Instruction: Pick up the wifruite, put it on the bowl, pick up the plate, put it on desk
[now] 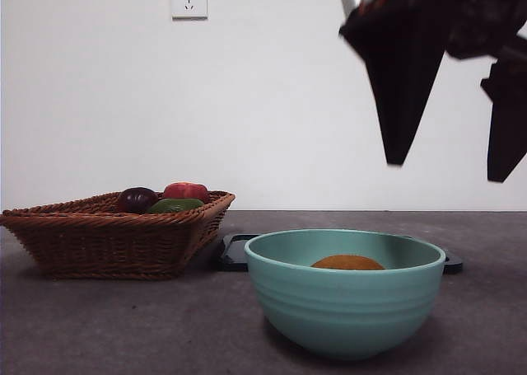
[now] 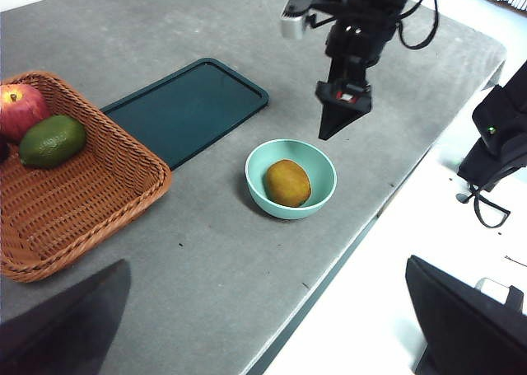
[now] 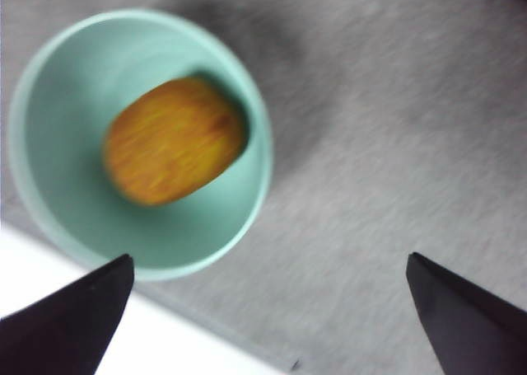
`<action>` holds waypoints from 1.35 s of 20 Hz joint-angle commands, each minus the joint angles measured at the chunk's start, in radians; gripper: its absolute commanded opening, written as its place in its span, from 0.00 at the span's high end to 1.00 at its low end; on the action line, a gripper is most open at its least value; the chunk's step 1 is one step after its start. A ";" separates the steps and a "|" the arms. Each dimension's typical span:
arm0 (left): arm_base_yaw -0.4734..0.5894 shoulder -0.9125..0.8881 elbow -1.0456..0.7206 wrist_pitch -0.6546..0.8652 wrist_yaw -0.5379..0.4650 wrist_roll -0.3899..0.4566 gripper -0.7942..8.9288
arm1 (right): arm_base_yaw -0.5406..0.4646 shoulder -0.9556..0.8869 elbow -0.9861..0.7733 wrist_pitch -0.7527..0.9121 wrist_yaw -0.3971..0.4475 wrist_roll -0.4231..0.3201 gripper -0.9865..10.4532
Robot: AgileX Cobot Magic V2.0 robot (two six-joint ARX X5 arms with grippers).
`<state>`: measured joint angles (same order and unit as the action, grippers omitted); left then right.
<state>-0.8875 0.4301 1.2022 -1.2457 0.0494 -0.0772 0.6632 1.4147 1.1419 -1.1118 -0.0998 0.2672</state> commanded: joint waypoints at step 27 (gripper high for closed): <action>-0.006 0.001 0.009 0.004 -0.003 0.013 0.37 | 0.011 0.268 0.018 0.159 -0.060 -0.014 0.91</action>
<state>-0.8875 0.4301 1.2022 -1.2495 0.0494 -0.0750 0.6640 1.6596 1.1423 -0.9565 -0.1574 0.2588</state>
